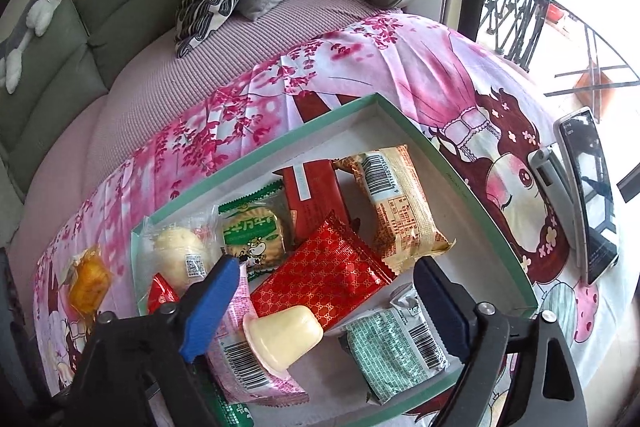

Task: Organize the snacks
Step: 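Move both tools from the tray back over the remaining snacks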

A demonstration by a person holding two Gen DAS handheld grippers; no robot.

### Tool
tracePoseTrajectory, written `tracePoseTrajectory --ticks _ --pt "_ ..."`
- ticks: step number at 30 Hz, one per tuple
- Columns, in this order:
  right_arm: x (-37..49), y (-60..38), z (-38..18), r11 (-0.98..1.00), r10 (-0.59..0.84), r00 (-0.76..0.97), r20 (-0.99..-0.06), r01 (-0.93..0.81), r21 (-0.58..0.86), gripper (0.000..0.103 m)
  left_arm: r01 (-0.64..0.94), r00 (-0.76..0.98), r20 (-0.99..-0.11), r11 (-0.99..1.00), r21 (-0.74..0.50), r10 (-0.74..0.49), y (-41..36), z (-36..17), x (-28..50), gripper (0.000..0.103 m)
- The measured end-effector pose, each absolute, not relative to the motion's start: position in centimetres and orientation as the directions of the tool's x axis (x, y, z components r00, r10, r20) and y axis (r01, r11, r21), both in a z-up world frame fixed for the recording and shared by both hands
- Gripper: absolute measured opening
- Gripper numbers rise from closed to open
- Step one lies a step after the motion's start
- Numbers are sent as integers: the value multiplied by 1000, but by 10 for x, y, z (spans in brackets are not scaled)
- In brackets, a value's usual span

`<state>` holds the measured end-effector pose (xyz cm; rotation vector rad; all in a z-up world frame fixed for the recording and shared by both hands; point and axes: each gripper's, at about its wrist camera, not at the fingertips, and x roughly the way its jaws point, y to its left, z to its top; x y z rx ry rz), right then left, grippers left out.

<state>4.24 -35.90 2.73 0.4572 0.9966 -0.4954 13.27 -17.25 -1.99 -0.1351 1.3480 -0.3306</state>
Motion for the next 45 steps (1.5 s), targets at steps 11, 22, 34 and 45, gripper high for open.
tracePoseTrajectory --ticks 11,22,34,45 --pt "38 -362 35 786 -199 481 -854 599 154 102 86 277 -923 963 -255 -269 -142 -3 141 84" --pt "56 -328 31 857 -136 493 -860 493 147 103 -94 406 -913 992 -83 -38 -86 0 150 93" --pt "74 -274 28 927 -86 495 -865 358 113 103 -190 427 -901 982 -8 76 -23 4 160 93" --pt "88 -218 28 972 -67 511 -857 226 59 103 -304 396 -910 953 0 126 41 -6 160 93"
